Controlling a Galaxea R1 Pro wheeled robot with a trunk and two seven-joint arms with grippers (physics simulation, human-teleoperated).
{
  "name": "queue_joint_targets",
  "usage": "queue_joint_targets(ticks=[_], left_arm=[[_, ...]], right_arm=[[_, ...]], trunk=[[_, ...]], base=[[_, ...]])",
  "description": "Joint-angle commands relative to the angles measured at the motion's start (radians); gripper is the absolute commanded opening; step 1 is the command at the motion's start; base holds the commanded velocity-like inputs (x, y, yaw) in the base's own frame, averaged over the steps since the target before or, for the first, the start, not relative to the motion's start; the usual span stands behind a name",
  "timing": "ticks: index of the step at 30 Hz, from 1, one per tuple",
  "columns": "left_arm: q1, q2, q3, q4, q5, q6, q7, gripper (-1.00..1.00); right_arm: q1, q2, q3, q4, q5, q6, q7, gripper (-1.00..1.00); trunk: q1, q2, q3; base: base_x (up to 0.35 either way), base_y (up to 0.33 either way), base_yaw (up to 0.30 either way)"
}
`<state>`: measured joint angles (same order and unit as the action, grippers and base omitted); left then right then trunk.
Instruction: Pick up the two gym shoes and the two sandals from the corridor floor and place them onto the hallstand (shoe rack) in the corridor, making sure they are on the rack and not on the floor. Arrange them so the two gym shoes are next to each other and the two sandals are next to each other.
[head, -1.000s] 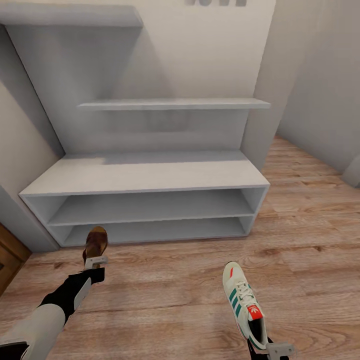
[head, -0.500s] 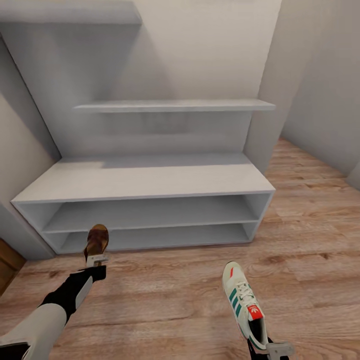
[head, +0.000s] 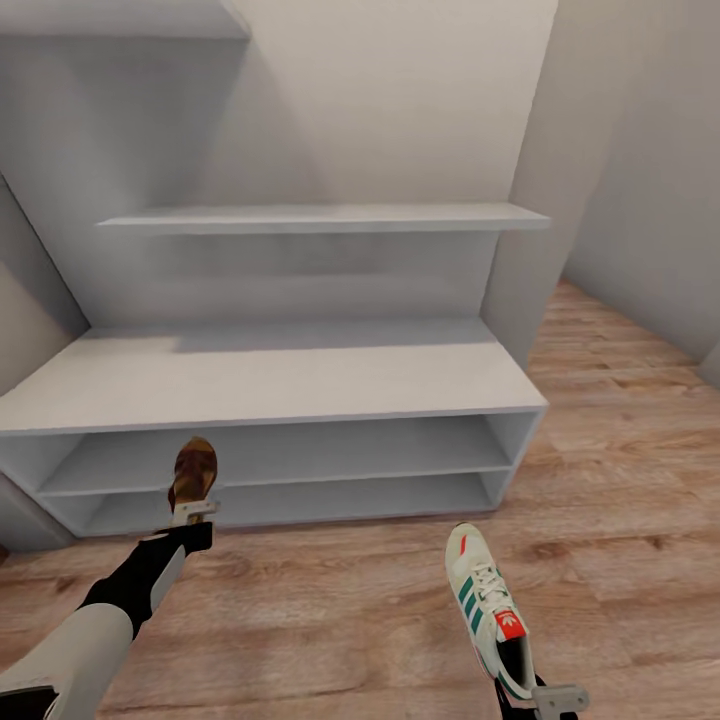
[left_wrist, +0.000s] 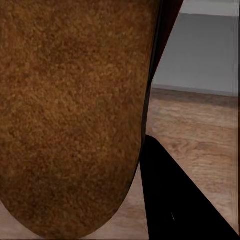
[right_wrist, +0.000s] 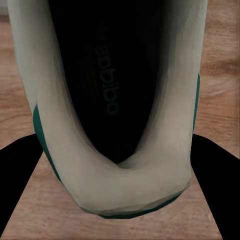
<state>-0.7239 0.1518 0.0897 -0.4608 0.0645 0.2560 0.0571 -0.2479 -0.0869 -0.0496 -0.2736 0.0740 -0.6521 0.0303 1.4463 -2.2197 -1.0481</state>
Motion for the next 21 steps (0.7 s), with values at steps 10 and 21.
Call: queue_joint_targets(ticks=[10,21], left_arm=[[-0.001,0.0,0.001,-0.002,0.003,0.016,0.0,-1.0],[-0.001,0.001,0.002,-0.002,0.002,0.018,0.001,-1.0]], right_arm=[[-0.001,0.0,-0.006,0.001,0.007,-0.003,0.003,-1.0],[-0.001,0.0,-0.006,0.001,0.007,-0.003,0.003,-1.0]], trunk=[[0.0,0.0,-0.001],[0.0,0.0,-0.001]], base=[[0.138,-0.018,0.0],[0.271,-0.001,0.0]])
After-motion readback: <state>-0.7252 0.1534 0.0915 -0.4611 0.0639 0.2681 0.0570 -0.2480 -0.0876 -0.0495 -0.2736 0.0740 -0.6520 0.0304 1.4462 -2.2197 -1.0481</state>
